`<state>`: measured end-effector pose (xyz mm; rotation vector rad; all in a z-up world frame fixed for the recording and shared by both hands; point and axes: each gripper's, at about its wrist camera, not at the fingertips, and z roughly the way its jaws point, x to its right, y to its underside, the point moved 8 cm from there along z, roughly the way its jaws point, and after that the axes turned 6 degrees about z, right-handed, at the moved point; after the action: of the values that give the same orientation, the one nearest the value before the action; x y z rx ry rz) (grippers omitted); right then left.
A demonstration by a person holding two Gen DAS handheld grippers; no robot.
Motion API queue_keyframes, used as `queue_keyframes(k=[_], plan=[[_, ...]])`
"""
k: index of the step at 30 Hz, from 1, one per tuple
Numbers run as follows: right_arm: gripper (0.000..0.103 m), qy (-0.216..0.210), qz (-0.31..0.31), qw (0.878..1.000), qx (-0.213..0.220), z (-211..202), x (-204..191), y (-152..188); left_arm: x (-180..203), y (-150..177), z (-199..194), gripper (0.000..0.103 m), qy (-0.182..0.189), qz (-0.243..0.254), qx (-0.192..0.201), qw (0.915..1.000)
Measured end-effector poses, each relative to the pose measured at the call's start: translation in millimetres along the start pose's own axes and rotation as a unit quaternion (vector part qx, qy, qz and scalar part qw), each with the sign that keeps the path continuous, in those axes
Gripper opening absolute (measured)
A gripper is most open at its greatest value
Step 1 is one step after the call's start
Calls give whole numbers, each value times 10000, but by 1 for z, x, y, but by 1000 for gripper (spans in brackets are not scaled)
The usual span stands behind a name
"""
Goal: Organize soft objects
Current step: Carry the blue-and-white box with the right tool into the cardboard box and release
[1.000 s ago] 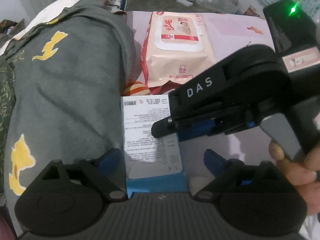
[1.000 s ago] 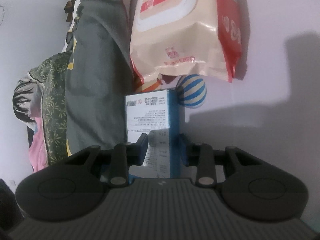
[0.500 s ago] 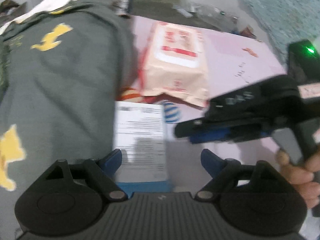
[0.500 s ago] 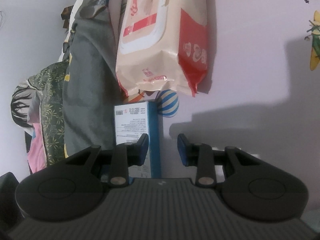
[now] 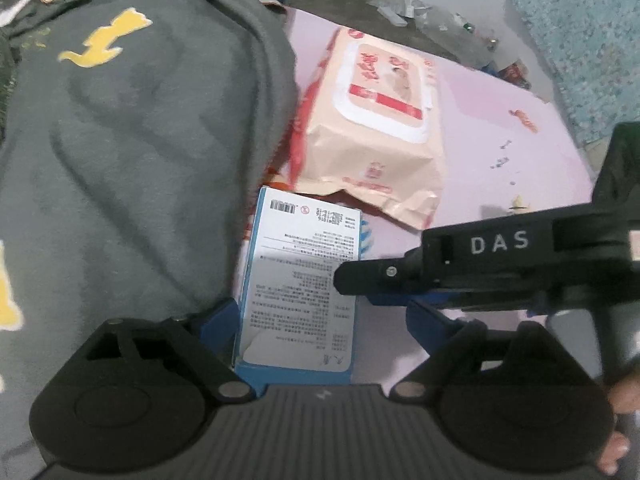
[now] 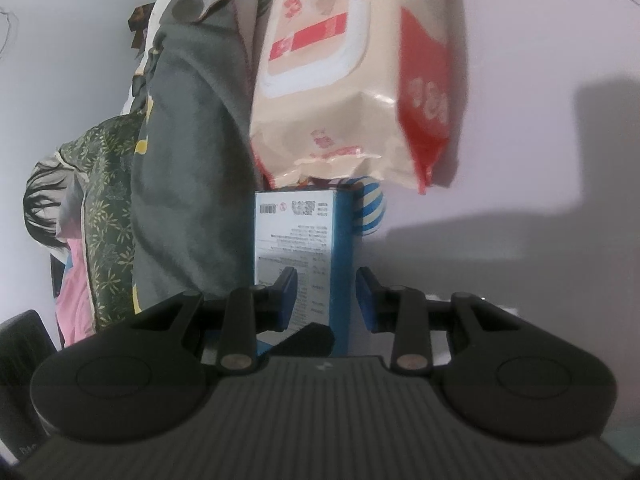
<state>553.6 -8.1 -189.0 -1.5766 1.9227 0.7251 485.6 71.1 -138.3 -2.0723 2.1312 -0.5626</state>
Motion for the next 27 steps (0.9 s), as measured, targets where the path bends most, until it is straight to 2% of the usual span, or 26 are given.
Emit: queue_keyframes(k=[2,8,11,13,15,17,21,27], plan=[[32,55,28,10000,21,-3,6,-2,4,0,2,91,175,22,14,9998],[31,79,18,9999,88,-6,14,-7,4,4,15,91,-452,414,-53,9981],[30,70,-127,9998,133,-3,10,-7,4,5,21,86,-707,511,-67,9962],[27,105,-340,9992,173,0,5,-4,9,5,22,75,-791,555,-107,9953],[25,178,-563,9981,183,3,0,2,11,4,22,73,-936,523,-170,9941],[26,287,-680,9970,217,2,-3,5,14,5,19,73,-903,481,-181,9946],[26,295,-802,9958,323,-8,-13,13,17,7,-4,73,-861,374,36,9956],[24,-25,-943,9941,528,-50,-37,31,40,10,-60,73,-978,377,525,9931]])
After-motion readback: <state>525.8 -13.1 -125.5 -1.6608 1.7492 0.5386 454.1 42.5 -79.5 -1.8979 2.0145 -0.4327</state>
